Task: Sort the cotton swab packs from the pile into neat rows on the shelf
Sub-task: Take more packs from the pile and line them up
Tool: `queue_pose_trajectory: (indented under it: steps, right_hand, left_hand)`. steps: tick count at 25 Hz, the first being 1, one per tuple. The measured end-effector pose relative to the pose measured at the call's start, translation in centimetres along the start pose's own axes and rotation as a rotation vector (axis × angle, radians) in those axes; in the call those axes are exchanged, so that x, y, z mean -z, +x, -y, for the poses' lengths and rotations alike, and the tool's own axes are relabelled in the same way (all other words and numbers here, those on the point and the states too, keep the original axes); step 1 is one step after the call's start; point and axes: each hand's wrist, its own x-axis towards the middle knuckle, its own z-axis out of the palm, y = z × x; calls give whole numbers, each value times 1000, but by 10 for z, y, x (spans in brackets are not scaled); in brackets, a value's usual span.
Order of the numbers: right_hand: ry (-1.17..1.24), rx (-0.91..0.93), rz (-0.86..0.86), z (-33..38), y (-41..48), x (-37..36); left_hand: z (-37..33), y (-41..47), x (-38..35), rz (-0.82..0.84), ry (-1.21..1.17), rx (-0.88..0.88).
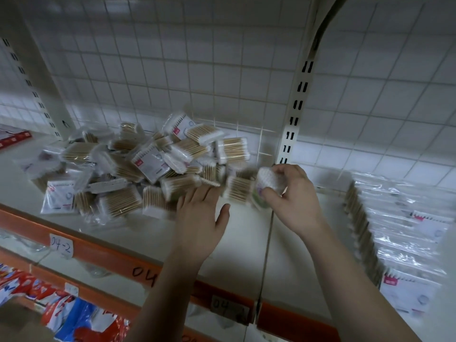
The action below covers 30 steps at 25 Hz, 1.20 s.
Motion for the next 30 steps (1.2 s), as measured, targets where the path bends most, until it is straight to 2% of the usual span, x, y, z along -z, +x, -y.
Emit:
queue_pose_trajectory:
  steps: [6, 16, 20, 30]
  right_hand:
    - [-42, -39, -34, -19, -16, 15]
    - [-28, -60, -27, -26, -26, 26]
    - [-15, -62, -30, -28, -27, 26]
    - [-21, -89, -34, -32, -31, 24]
  left_hand:
    - [-16, 28, -21, 162, 6, -81]
    - [-36, 63, -39, 334, 20, -91]
    - [-38, 66, -38, 349, 53, -91]
    - [-11, 61, -19, 425, -110, -200]
